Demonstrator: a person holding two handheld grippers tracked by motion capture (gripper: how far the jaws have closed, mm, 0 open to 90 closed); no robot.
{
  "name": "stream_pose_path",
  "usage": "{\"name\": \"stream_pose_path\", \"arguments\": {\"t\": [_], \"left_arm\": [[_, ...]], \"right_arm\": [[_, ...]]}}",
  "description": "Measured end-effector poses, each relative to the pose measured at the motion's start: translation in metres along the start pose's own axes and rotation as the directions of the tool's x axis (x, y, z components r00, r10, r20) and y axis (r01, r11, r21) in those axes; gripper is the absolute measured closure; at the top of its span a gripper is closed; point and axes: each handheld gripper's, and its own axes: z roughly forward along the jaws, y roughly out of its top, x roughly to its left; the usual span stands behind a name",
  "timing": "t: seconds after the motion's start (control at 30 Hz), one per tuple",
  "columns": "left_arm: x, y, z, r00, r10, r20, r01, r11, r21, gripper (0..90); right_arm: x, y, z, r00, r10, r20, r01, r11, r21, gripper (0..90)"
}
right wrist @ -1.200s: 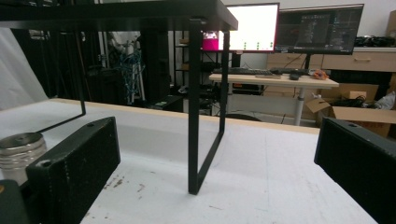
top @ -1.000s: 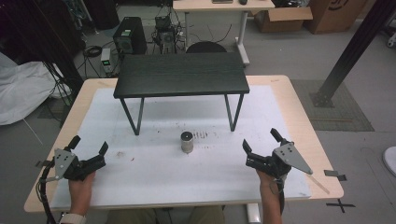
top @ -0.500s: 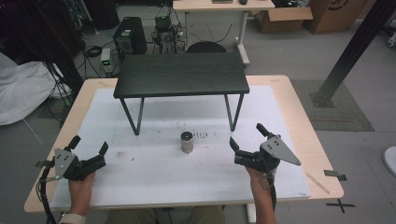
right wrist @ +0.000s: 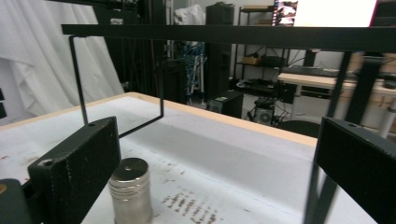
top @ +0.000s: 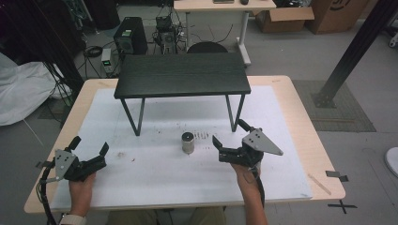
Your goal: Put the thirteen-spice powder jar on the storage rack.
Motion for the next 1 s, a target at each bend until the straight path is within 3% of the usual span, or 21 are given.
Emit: {"name": "stream_pose_path", "arguments": {"t": [0.57, 1.0], "left_arm": [[0.000, 0.000, 0.000, 1.0000, -0.001, 0.000, 0.001, 1.0000, 0.000, 0.3], [0.000, 0.000, 0.000, 1.0000, -0.001, 0.000, 0.001, 1.0000, 0.000, 0.3]], "right_arm": [[0.020, -0.007, 0.032, 0.9967, 0.006, -0.081, -0.001, 0.998, 0.068, 0.9], [0.037, -0.017, 0.061, 0.9900, 0.010, -0.141, 0.012, 0.989, 0.150, 1.4]]}}
